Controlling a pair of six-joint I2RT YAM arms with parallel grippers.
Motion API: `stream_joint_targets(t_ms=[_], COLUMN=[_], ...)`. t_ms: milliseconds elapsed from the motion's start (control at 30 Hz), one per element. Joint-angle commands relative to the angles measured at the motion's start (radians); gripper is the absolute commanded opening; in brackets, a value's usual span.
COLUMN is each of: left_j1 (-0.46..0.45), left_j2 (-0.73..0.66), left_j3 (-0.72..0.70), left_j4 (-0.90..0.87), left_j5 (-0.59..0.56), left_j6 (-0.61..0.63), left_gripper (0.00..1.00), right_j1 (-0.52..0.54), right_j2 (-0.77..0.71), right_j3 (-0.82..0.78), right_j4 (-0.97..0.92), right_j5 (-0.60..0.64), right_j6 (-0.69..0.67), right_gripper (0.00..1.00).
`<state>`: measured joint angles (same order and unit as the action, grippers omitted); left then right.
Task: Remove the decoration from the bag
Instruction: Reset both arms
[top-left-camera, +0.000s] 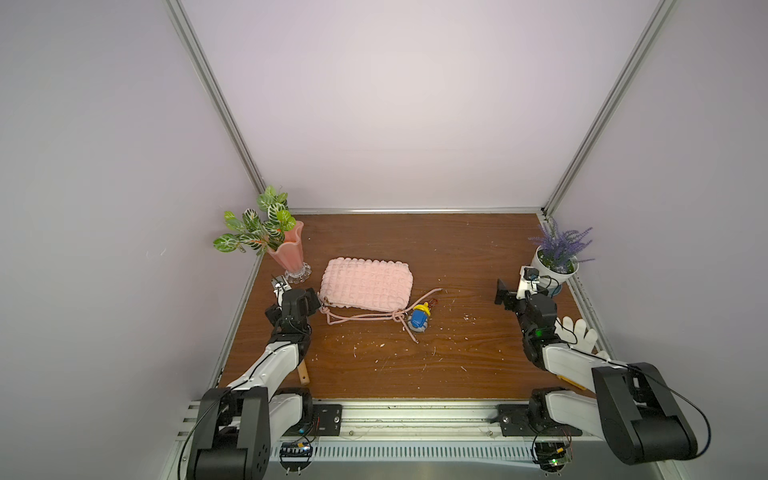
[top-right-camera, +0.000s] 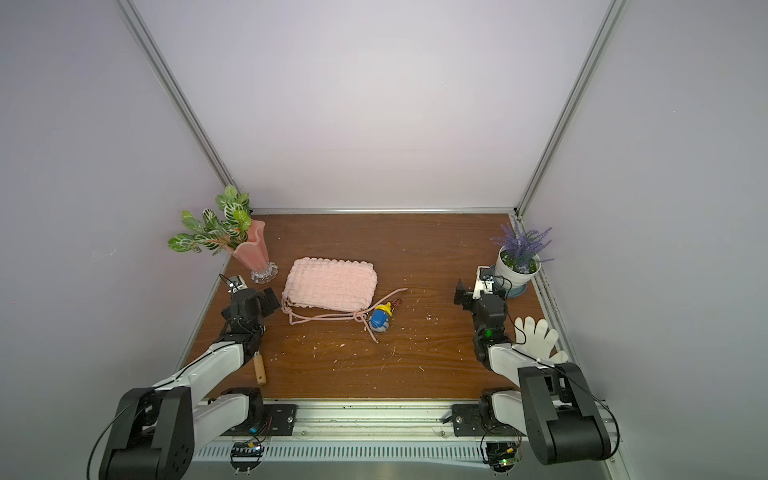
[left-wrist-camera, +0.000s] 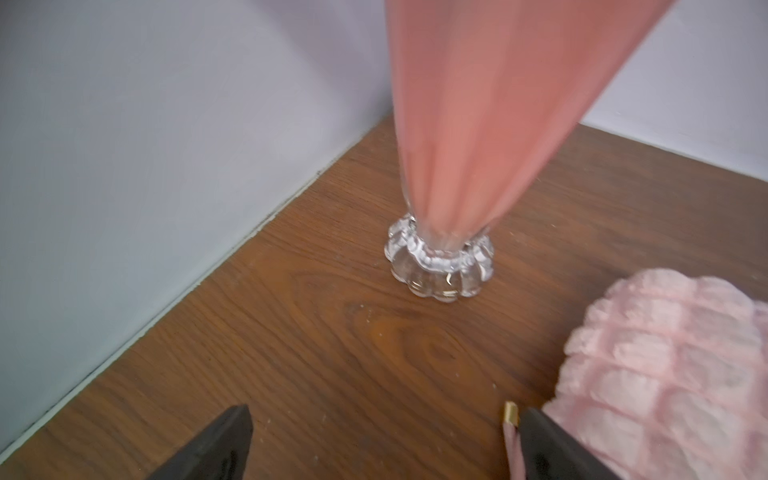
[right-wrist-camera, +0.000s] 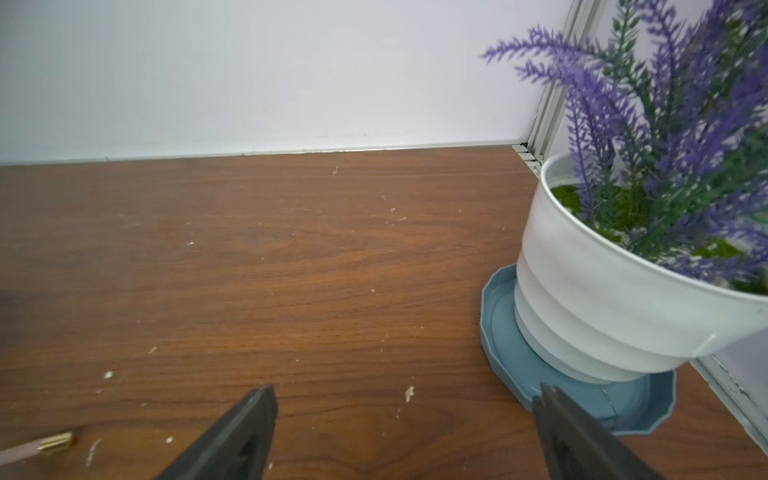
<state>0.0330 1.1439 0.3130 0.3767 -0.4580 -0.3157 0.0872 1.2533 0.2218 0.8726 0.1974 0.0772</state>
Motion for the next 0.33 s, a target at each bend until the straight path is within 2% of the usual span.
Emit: stream_joint_targets(t_ms=[0, 67, 300], left_j1=[0.012, 0.011, 0.01], left_j2=[0.055, 0.059, 0.076], left_j3=[0.052, 0.034, 0.047], left_j4=[0.104, 0.185, 0.245], left_j5=[-0.149, -0.108, -0.002], left_j6=[-0.04, 0.003, 0.058], left_gripper=[1.0, 1.0, 1.0], right_j1=[-0.007, -0.009, -0.01], right_j2=[0.042, 0.061, 0.094], right_j3=[0.02, 0.026, 0.026], right_j4=[0.148, 0.165, 0.195], right_j5=[0.013, 0.0, -0.01], right_j6=[-0.038, -0.044, -0.044], right_gripper=[0.99, 0.99, 0.99])
